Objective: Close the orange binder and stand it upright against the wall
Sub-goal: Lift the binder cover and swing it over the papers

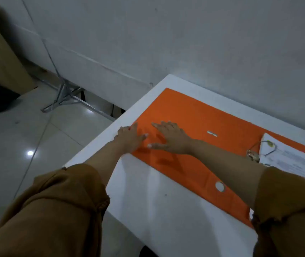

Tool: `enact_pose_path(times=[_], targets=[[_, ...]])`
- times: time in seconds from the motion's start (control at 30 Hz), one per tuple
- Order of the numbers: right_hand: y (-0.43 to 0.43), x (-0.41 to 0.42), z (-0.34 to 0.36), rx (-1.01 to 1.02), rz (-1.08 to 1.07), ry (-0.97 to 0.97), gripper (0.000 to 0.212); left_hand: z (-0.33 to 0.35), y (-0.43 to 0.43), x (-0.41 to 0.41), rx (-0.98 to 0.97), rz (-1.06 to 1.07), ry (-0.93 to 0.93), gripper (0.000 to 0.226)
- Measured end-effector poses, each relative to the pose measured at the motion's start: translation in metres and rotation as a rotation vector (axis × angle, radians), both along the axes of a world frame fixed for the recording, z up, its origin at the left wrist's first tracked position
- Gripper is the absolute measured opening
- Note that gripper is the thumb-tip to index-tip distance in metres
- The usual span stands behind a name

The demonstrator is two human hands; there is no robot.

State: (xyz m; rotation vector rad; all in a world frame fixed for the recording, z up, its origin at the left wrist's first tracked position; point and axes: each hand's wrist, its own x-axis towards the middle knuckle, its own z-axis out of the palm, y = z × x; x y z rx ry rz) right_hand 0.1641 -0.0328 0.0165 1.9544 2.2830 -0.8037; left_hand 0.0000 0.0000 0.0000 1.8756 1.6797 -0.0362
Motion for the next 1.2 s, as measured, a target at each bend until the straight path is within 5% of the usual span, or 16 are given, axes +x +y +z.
enact_pose_path(times=[0.3,0.57,0.93,1.2], targets=[[-0.025,-0.004,-0.043,0.14,0.033,-0.076,0.098,-0.026,-0.008,0.01,0.398,0.024,0.253,0.053],[-0.042,-0.018,-0.067,0.317,-0.031,-0.103,0.079,-0.045,0.007,0.011,0.5,0.188,0.13,0.052],[-0.099,-0.031,-0.01,0.52,-0.028,-0.431,0.065,0.028,-0.021,-0.027,0.389,0.354,-0.69,0.05],[-0.135,-0.01,0.037,0.78,-0.152,-0.463,0.068,0.105,-0.08,0.003,0.347,0.145,-1.125,0.038]])
